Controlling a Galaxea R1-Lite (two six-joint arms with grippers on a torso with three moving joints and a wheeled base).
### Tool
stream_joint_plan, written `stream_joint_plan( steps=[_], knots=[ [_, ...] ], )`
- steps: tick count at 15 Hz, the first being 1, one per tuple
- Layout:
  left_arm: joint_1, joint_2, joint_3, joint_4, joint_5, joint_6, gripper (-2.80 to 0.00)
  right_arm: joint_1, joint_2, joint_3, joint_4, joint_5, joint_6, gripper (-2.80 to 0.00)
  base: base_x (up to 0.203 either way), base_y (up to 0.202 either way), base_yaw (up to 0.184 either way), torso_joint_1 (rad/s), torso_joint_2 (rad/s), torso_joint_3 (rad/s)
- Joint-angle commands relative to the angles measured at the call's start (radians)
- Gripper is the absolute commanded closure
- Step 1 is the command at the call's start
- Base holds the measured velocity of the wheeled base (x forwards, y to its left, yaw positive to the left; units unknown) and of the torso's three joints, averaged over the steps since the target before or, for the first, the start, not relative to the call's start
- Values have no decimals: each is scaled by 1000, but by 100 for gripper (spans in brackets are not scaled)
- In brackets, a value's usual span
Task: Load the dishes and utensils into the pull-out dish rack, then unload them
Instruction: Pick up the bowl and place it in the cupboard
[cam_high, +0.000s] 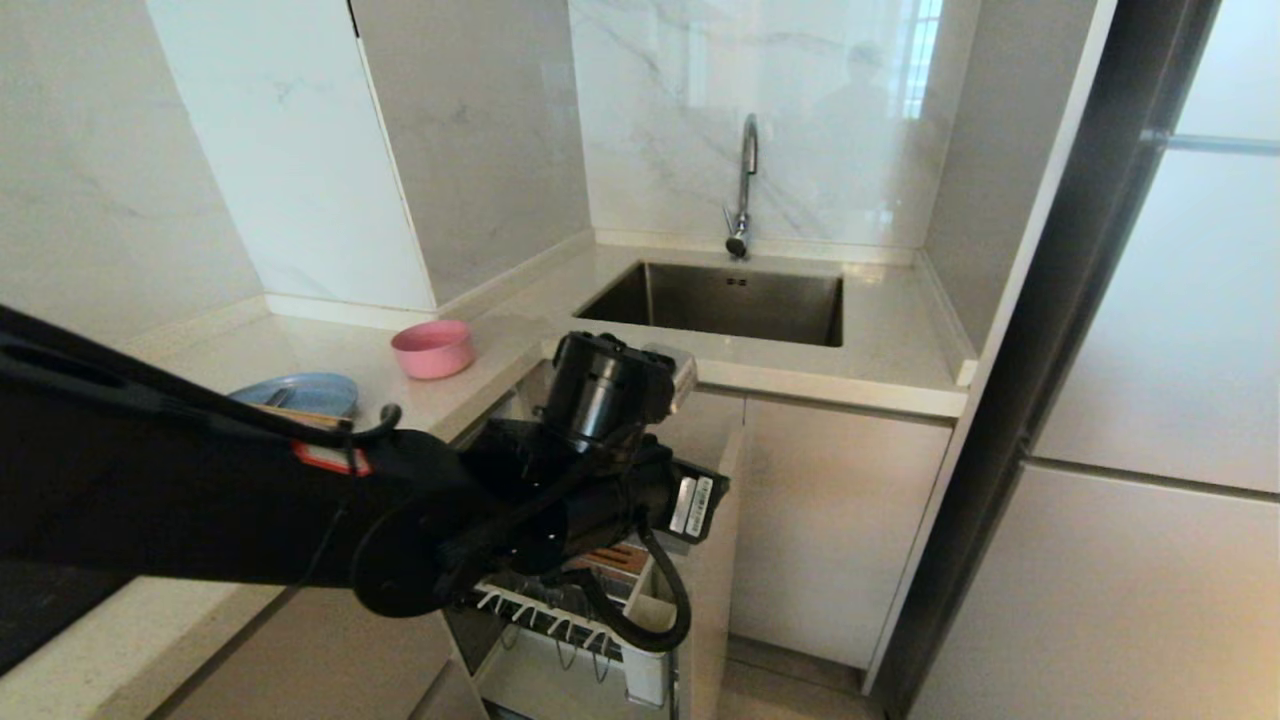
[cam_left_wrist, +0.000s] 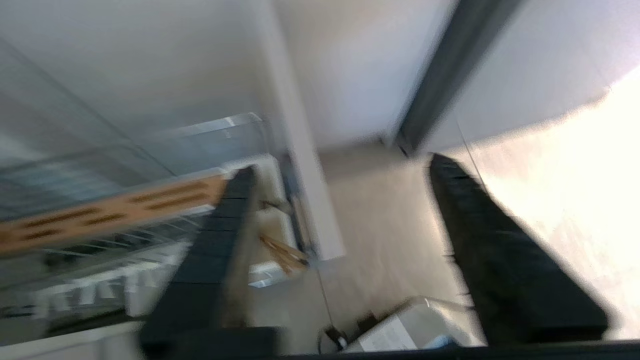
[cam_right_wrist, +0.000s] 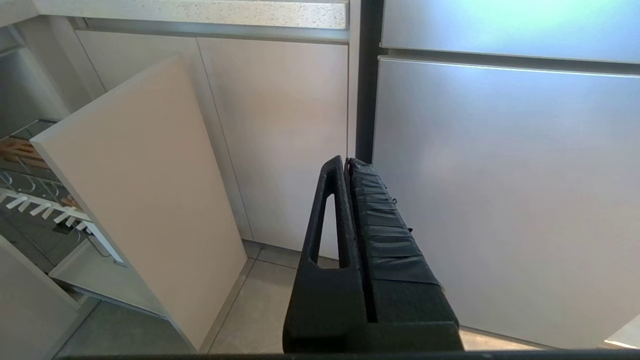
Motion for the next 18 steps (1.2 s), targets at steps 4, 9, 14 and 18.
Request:
stream_joint_plan(
  steps=[4,9,14,18],
  knots=[
    [-3,-262,53,6,76,3,0,0,-1,0,0,0,0,0,0,0,0,0,0,0],
    [84,-528,119,10,190,107,0,0,-1,0,0,0,0,0,0,0,0,0,0,0],
    [532,-819,190,52,40,229,0,0,-1,0,0,0,0,0,0,0,0,0,0,0],
    [759,-1180,319,180,-158,251,0,0,-1,0,0,0,0,0,0,0,0,0,0,0]
  ],
)
